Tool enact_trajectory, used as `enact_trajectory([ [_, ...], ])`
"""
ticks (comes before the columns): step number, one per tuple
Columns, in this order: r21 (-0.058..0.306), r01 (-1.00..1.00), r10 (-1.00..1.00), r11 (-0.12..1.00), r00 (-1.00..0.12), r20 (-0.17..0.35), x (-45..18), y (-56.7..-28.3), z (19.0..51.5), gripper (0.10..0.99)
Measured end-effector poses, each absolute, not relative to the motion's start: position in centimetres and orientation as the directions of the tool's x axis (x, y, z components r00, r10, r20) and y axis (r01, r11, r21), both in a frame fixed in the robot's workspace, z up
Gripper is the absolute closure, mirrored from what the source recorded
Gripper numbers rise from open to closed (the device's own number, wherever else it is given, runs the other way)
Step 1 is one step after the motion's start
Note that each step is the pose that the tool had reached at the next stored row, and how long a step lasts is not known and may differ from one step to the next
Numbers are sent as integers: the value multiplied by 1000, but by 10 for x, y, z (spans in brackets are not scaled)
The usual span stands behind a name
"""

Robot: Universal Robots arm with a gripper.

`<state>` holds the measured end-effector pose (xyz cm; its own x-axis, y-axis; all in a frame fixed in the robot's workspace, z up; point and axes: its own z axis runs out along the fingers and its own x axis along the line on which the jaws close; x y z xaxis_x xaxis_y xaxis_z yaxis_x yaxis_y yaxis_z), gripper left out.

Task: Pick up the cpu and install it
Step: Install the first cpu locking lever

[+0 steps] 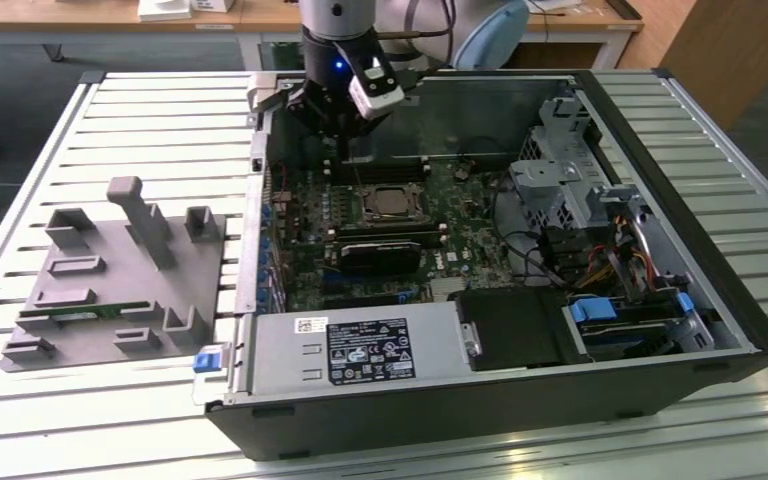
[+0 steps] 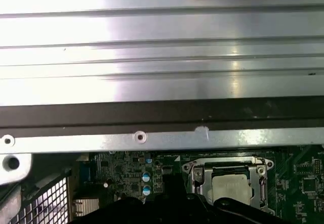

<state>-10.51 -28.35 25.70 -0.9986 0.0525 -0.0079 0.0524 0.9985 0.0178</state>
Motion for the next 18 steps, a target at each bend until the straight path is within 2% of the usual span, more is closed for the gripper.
enact_trajectory([
  [18,18,51,51,999,-999,-6,-60,-283,254,980],
])
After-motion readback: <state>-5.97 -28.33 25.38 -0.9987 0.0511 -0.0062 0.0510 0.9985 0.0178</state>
